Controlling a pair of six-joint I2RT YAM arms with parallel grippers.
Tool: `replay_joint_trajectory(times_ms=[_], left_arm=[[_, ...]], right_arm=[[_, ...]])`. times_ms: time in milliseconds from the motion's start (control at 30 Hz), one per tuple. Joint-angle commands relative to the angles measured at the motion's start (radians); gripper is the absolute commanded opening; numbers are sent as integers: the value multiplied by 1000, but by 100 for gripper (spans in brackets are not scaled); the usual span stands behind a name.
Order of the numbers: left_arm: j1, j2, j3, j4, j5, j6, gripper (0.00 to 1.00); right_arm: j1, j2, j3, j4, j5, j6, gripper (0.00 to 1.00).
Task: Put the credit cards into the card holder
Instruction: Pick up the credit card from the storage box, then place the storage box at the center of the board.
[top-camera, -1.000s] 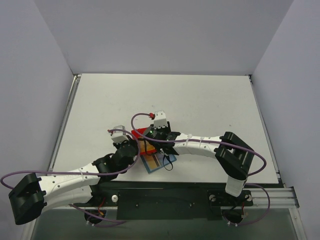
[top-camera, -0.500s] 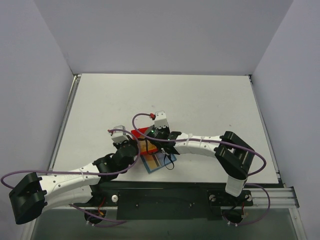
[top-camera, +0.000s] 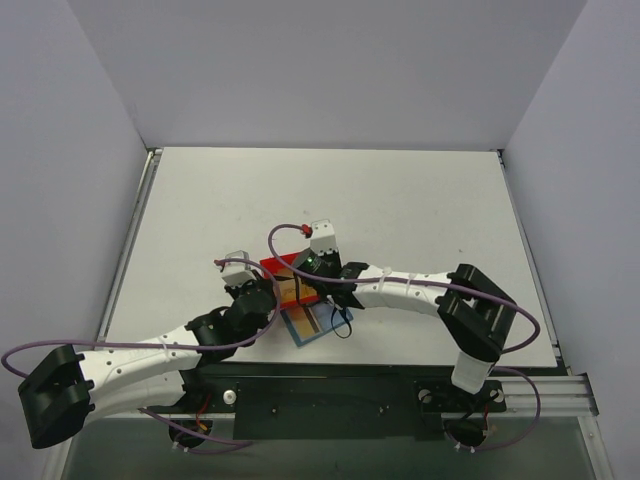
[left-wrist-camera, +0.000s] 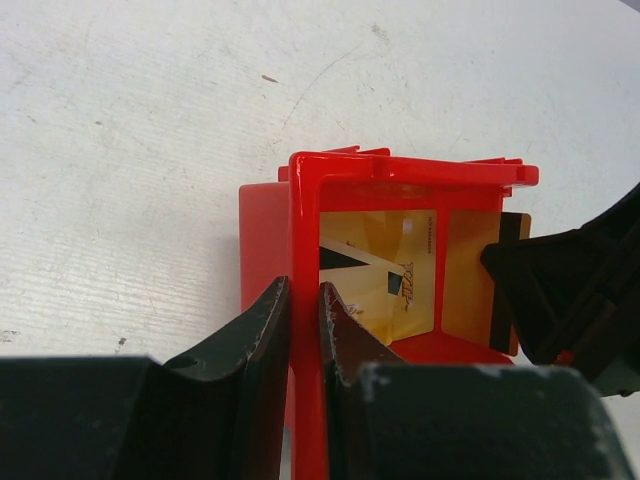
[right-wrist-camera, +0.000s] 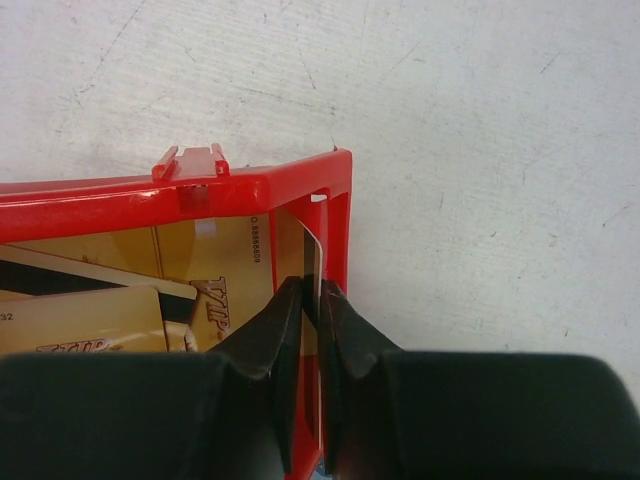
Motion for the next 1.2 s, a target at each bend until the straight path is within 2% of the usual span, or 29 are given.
replay_joint_trajectory(times_ms=[0, 267, 433, 533, 700, 800, 1000, 1167], left_arm=[[-3, 9, 45, 40, 2, -10, 0], [19, 26, 71, 12, 10, -25, 0], [78, 14, 112, 6, 88, -20, 0], [164, 20, 135, 3, 165, -27, 0], [296, 58, 199, -11, 254, -7, 0], [374, 113, 269, -84, 288, 7, 0], [655, 299, 422, -154, 576, -2, 0], [778, 389, 464, -119, 604, 15, 0]], right_arm=[[-7, -73, -34, 54, -90, -2, 0], [-46, -204, -92, 134, -228, -2, 0], [-109, -329, -118, 135, -348, 15, 0], [-158, -400, -135, 125, -404, 27, 0], [-208, -538, -169, 100, -408, 12, 0], [-233, -599, -177, 66, -403, 1, 0], [-282, -655, -204, 17, -415, 1, 0], [-299, -681, -232, -7, -435, 10, 0]])
